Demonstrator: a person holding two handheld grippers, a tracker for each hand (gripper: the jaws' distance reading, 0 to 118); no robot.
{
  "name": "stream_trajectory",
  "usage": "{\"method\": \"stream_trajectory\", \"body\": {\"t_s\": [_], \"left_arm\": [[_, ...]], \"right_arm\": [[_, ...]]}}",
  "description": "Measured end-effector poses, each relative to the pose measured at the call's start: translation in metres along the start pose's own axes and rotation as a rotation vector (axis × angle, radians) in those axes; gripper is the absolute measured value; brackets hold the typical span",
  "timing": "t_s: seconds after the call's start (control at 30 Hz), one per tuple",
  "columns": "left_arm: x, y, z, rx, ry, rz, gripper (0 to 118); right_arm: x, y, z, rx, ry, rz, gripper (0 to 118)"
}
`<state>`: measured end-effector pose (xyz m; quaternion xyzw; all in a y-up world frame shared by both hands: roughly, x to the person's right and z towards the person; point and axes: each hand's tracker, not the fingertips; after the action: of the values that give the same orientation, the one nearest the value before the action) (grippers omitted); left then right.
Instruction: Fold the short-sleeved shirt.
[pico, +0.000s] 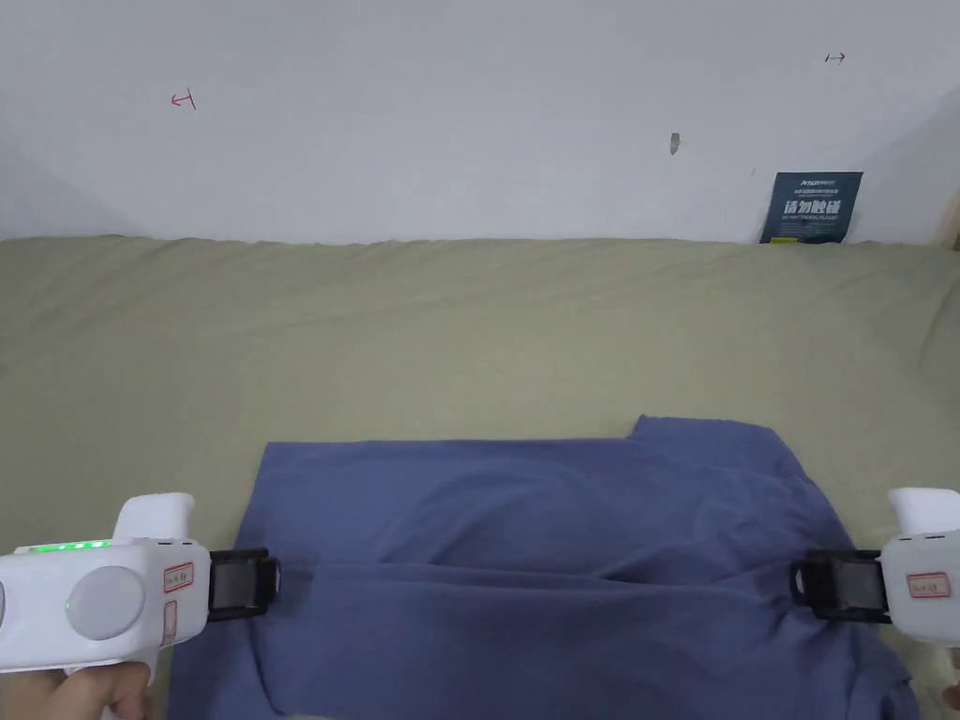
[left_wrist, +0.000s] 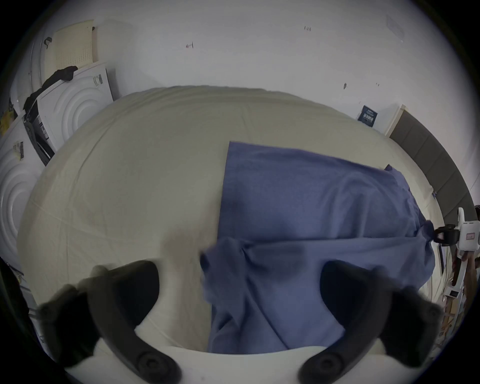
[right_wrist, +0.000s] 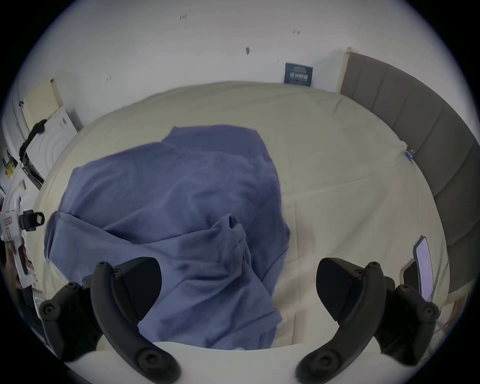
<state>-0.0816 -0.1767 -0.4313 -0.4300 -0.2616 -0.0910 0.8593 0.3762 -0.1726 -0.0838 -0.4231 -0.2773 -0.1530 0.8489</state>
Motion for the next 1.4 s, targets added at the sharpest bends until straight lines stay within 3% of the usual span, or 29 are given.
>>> {"method": "stream_trajectory", "body": {"t_s": [0.13, 0.17, 0.23, 0.27, 0.3, 0.33, 0.37, 0.4, 0.5, 0.63, 1.0, 1.03, 1.07, 1.1, 1.13, 1.3, 1.33, 1.4], "left_arm": [[0.005, -0.016, 0.03, 0.085, 0.0, 0.003, 112], [0.008, -0.022, 0.043, 0.121, 0.003, 0.006, 111], [0.012, -0.044, 0.084, 0.219, -0.006, 0.029, 102], [0.015, -0.056, 0.102, 0.258, -0.011, 0.034, 92], [0.018, -0.065, 0.114, 0.292, -0.011, 0.026, 68], [0.021, -0.074, 0.122, 0.305, -0.001, 0.002, 37], [0.025, -0.083, 0.135, 0.332, 0.028, 0.0, 2], [0.027, -0.091, 0.142, 0.362, 0.062, 0.0, 0], [0.019, -0.113, 0.153, 0.331, 0.006, 0.027, 0], [0.013, -0.129, 0.154, 0.316, 0.041, 0.032, 0], [-0.019, -0.093, 0.055, 0.069, 0.001, 0.138, 0], [-0.016, -0.088, 0.047, 0.037, -0.016, 0.133, 5], [-0.016, -0.082, 0.037, 0.008, 0.012, 0.142, 39], [-0.016, -0.077, 0.023, -0.065, 0.007, 0.14, 112], [-0.014, -0.084, 0.014, -0.013, 0.004, 0.097, 117], [-0.005, -0.073, -0.018, -0.122, 0.082, 0.073, 107], [-0.001, -0.074, -0.021, -0.143, 0.109, 0.035, 100], [0.009, -0.077, -0.015, -0.131, 0.097, 0.021, 74]], "right_arm": [[0.012, -0.023, 0.025, 0.114, 0.025, -0.053, 118], [0.0, -0.035, 0.047, 0.164, 0.027, -0.059, 118], [-0.01, -0.059, 0.078, 0.292, 0.008, -0.035, 111], [-0.016, -0.071, 0.093, 0.353, -0.003, -0.034, 96], [-0.027, -0.084, 0.109, 0.409, -0.017, -0.02, 53], [-0.036, -0.097, 0.122, 0.455, -0.037, -0.011, 16], [-0.042, -0.109, 0.131, 0.486, -0.066, -0.012, 1], [-0.046, -0.12, 0.139, 0.518, -0.055, -0.023, 1], [-0.051, -0.142, 0.152, 0.499, -0.022, -0.014, 1], [-0.055, -0.161, 0.16, 0.496, -0.038, 0.032, 1], [-0.043, -0.164, 0.142, 0.404, -0.006, -0.039, 1], [-0.042, -0.164, 0.141, 0.399, -0.008, -0.041, 1], [-0.041, -0.163, 0.138, 0.389, -0.012, -0.035, 1], [-0.04, -0.163, 0.136, 0.38, -0.01, -0.031, 1], [-0.04, -0.163, 0.134, 0.372, -0.011, -0.032, 1], [-0.035, -0.161, 0.125, 0.328, 0.006, -0.029, 1], [-0.033, -0.16, 0.122, 0.316, 0.005, -0.034, 1], [-0.029, -0.157, 0.114, 0.285, 0.018, -0.045, 1]]}}
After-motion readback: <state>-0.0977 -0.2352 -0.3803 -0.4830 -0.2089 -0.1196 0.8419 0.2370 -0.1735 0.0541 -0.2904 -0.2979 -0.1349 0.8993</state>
